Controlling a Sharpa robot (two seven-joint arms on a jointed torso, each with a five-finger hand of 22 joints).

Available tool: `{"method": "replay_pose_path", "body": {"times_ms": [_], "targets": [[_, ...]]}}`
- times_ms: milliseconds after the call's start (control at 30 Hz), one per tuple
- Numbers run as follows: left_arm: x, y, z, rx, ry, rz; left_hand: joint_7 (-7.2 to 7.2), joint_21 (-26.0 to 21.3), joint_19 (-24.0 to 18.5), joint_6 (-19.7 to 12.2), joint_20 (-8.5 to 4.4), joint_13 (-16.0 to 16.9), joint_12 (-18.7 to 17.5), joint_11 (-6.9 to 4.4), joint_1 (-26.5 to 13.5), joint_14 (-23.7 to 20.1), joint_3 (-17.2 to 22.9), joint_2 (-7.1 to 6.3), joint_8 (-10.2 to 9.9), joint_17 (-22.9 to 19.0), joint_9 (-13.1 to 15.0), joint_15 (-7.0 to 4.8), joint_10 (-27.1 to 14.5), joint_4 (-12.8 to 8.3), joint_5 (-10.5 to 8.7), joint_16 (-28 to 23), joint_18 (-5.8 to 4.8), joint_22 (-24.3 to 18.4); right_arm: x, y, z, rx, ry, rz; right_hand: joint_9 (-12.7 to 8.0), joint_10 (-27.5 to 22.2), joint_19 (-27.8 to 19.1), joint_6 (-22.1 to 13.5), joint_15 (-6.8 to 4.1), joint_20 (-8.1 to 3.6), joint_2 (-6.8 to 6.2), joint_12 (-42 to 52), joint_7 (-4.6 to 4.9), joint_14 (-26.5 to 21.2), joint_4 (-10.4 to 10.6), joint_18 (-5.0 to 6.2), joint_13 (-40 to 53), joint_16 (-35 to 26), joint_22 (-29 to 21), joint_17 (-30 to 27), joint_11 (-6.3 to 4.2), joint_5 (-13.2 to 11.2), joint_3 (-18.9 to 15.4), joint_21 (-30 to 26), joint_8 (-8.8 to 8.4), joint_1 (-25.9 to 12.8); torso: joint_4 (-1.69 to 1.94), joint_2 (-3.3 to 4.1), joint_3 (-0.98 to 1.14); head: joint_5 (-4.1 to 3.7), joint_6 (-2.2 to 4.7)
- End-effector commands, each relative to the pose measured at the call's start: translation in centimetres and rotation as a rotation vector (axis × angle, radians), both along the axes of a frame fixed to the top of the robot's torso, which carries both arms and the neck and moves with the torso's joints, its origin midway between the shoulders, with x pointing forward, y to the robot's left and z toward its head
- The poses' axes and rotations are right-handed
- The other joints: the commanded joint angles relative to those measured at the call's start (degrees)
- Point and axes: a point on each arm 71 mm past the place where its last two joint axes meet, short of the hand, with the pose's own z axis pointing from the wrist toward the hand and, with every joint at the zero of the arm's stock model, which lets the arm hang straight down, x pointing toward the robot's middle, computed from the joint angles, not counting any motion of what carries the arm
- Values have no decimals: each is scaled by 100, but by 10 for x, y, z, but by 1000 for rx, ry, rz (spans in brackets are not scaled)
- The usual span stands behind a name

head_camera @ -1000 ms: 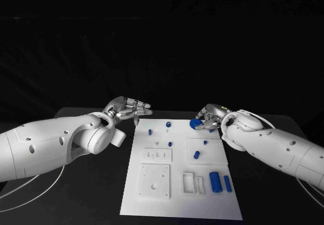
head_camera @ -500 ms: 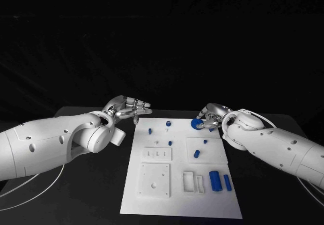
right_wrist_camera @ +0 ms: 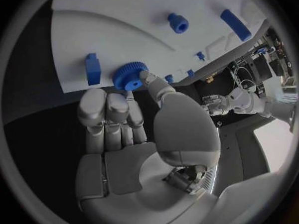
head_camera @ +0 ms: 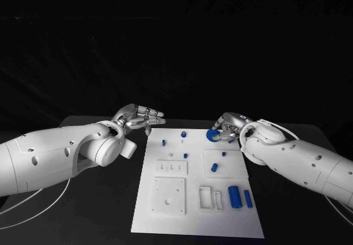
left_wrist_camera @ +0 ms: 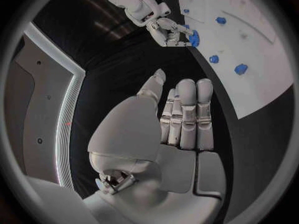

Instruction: Assemble the parts on the task board

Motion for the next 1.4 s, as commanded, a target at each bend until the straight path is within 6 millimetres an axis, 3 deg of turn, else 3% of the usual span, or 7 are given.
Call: {"method": "replay_pose_path", "body": {"times_ms": [33, 100, 200, 467, 600, 867, 1400], "targets": [[-1, -2, 2, -2, -10, -25, 21, -40, 22, -28, 13, -4, -17, 2, -30, 47, 22, -63, 29, 3, 3, 1, -2, 23, 35, 42, 64, 13, -4, 7, 8, 7, -105, 6, 8, 5, 354, 68, -28, -32, 9, -11, 23, 4, 80, -2, -7, -46, 59, -4, -47, -94, -25, -32, 16, -13, 1, -3, -2, 6, 12], [-1, -2, 2, -3, -14, -28, 23, -46, 21, -31, 16, -3, -15, 2, -82, 42, -14, -79, 29, 0, 3, 3, 0, 65, 66, 44, 63, 14, -8, 13, 13, 26, -139, 19, 13, -1, 353, 98, -32, -34, 5, -26, 15, 7, 97, -1, -16, -52, 53, -7, -49, -50, -36, -45, 22, -6, -2, -1, 5, 6, 27], [-1, -2, 3, -3, -18, -29, 25, -46, 21, -33, 16, -3, -15, 3, -81, 41, -18, -82, 28, 0, 2, 4, -1, 68, 119, 46, 63, 15, -14, 21, 20, 43, -182, 37, 7, -6, 354, 112, -38, -40, -14, -44, 13, 9, 108, -6, -24, -63, 51, -11, -53, 7, -21, -47, 18, 19, 13, 4, -2, -2, 30], [-1, -1, 3, -4, -26, -28, 31, -57, 33, -24, 18, 0, -7, -2, -130, 49, -139, -158, 40, -14, 11, 5, 34, 186, 95, 60, 63, 24, -30, 43, 34, 60, -234, 90, 0, -2, 356, 128, -38, -41, -51, -59, 8, 9, 107, -8, -31, -78, 50, -18, -56, -35, 37, -42, 20, 16, 10, -4, -10, 29, 45], [0, 0, 3, -3, -27, -25, 32, -58, 35, -20, 17, 0, -9, -3, -114, 49, -139, -153, 42, -16, 12, 3, 40, 190, 101, 61, 63, 26, -34, 58, 36, 62, -236, 120, -1, 0, 355, 137, -39, -42, -55, -64, 6, 10, 115, -10, -33, -79, 49, -16, -57, -66, 40, -41, 20, 18, 15, 6, 3, 73, 29], [0, -2, 3, -3, -26, -27, 34, -64, 40, -11, 15, -1, -10, -5, -99, 53, -150, -140, 41, -21, 11, 2, 52, 215, 72, 65, 63, 31, -38, 85, 26, 36, -220, 169, -3, -1, 355, 136, -41, -44, -58, -68, 7, 10, 120, -10, -32, -85, 45, -17, -57, -51, 37, -50, 19, 25, 27, 9, -2, 99, 3], [1, -5, 3, -2, -23, -32, 49, -70, 48, -22, 16, -1, -11, 0, -77, 58, -156, -129, 36, -26, 9, 4, 54, 223, 84, 70, 66, 40, -37, 110, 8, -21, -164, 201, -5, -11, 353, 124, -39, -43, -67, -85, 9, 7, 124, -11, -39, -110, 36, -35, -56, -28, 2, -65, 18, 19, 21, 9, -1, 142, -30]]}}
